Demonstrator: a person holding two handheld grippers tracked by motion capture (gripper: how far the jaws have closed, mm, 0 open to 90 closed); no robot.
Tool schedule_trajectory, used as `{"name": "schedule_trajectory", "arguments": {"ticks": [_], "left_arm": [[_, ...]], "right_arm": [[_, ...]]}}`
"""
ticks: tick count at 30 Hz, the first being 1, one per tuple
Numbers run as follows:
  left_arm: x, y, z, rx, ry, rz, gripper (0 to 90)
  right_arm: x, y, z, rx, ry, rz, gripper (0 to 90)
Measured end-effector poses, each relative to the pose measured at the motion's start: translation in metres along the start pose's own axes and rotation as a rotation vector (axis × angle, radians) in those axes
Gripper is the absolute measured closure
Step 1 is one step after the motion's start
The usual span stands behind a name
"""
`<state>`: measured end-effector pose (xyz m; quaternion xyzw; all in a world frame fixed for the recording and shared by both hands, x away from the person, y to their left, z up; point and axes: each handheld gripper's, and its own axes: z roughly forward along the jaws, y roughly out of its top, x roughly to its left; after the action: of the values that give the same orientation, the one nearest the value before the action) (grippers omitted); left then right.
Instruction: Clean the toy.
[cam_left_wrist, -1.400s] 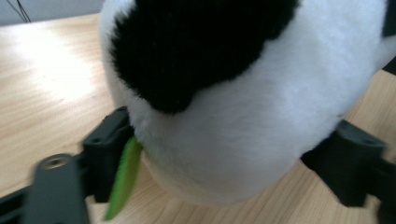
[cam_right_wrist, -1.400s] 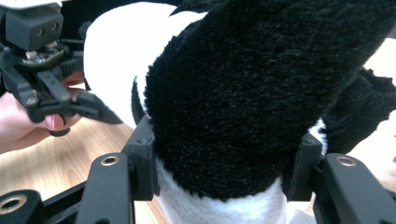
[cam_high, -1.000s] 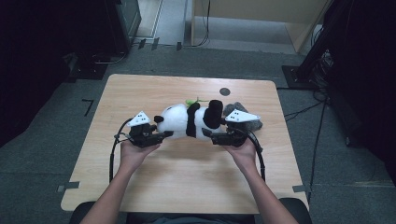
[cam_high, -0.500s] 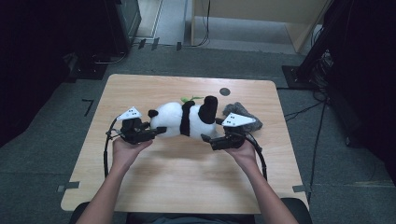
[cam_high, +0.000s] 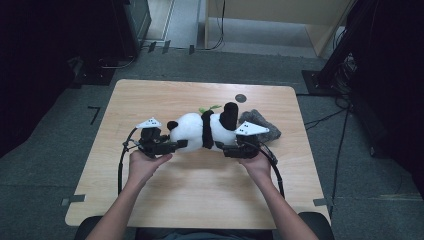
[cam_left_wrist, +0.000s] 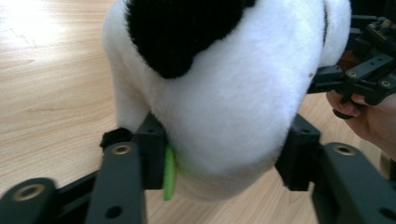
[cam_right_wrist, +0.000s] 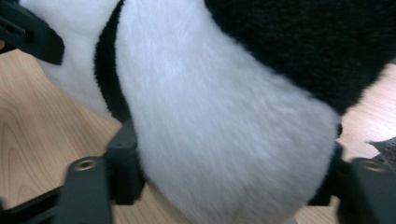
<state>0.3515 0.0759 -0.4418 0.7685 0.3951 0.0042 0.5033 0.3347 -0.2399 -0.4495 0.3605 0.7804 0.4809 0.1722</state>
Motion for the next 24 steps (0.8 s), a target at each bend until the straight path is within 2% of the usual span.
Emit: {"name": "schedule_trajectory", "arguments": {"ticks": [2,4,7,10,14,16,18,20,22,24], "left_arm": [[0.004,-0.002,0.001,-0.009,-0.001,0.019,35.0],[0.007,-0.005,0.002,-0.020,-0.003,0.061,29.3],[0.008,-0.008,0.001,-0.039,0.024,0.119,27.2],[0.010,-0.011,-0.001,-0.054,0.027,0.130,27.5],[0.011,-0.014,-0.003,-0.065,0.044,0.149,27.5],[0.011,-0.016,-0.002,-0.062,0.028,0.152,27.4],[0.007,-0.017,0.002,-0.066,0.022,0.171,27.0],[0.002,-0.018,0.006,-0.074,0.023,0.191,25.0],[-0.002,-0.018,0.009,-0.072,0.059,0.203,19.9],[-0.003,-0.020,0.012,-0.065,0.090,0.201,18.8]], "right_arm": [[-0.001,0.001,-0.001,0.003,-0.005,0.026,40.1],[-0.002,0.002,-0.002,0.007,-0.012,0.053,40.8],[-0.007,0.002,-0.004,0.011,-0.017,0.084,41.1],[-0.009,0.003,-0.006,0.008,-0.034,0.090,41.1],[-0.015,0.006,-0.016,-0.015,-0.052,0.124,41.0],[-0.016,0.007,-0.021,-0.021,-0.052,0.138,40.8],[-0.015,0.008,-0.023,-0.023,-0.034,0.156,40.6],[-0.009,0.008,-0.023,-0.020,-0.005,0.154,40.2],[-0.002,0.009,-0.020,-0.011,0.008,0.147,39.9],[0.005,0.009,-0.016,0.004,0.019,0.147,39.9]]}}
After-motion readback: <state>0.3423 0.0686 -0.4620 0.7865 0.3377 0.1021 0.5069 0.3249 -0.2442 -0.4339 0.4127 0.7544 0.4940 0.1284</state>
